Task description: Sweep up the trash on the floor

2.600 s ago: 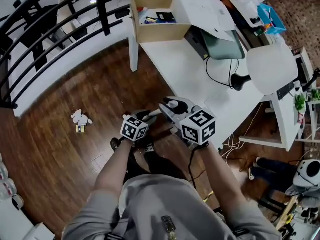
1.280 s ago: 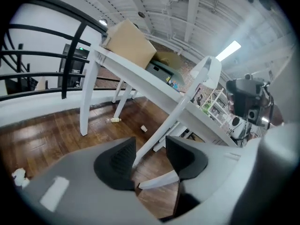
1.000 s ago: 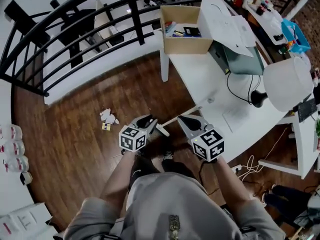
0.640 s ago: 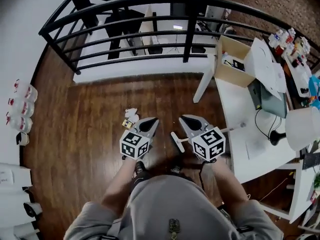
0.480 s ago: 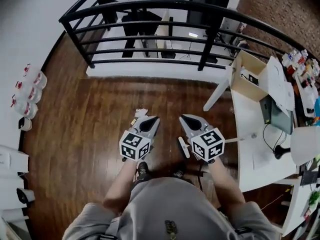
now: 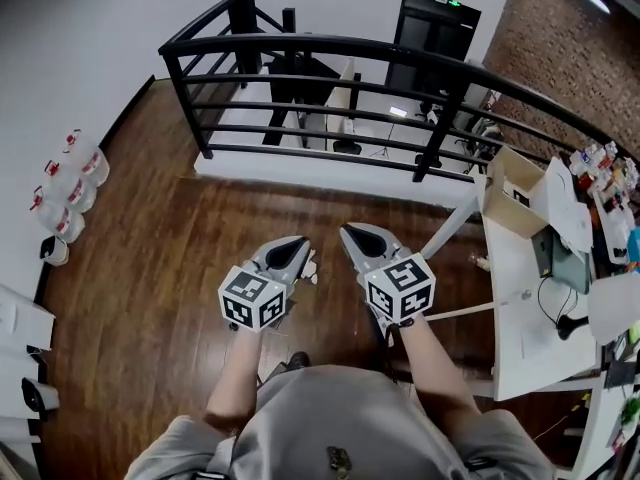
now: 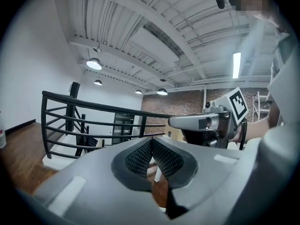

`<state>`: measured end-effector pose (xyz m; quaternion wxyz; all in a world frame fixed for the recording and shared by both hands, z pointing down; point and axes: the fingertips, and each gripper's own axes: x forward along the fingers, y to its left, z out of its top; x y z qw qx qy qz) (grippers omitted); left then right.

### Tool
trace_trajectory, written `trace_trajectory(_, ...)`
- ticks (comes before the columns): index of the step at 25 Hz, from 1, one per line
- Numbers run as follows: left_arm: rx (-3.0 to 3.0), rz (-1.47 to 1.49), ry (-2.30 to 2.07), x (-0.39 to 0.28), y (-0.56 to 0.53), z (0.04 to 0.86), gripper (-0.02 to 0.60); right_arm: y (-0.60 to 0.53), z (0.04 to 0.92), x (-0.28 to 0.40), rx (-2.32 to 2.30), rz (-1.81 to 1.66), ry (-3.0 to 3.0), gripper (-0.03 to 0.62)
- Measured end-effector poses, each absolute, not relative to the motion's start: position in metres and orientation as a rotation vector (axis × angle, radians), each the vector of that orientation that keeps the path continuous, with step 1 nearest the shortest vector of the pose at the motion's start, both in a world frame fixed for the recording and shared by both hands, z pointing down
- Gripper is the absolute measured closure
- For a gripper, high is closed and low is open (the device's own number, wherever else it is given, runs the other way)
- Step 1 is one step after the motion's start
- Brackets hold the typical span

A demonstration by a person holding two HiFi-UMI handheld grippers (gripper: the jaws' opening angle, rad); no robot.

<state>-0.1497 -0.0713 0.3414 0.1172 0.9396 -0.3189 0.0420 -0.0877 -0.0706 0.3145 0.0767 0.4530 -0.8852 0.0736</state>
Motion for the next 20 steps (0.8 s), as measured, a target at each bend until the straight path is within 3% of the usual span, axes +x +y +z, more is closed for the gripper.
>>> trace_trajectory(11,2.791,0.173,-0.870,-0.193,-0.065,0.331,0.575,-0.064,0.307,-0.140,1.362,0.227,-2.656,0.594)
trace_trajectory(20,2.829,0.174,-0.801,-0.185,-0.055,0.321,0.575,-0.052,0.301,-0.143,1.376,0.236,-2.649,0.594)
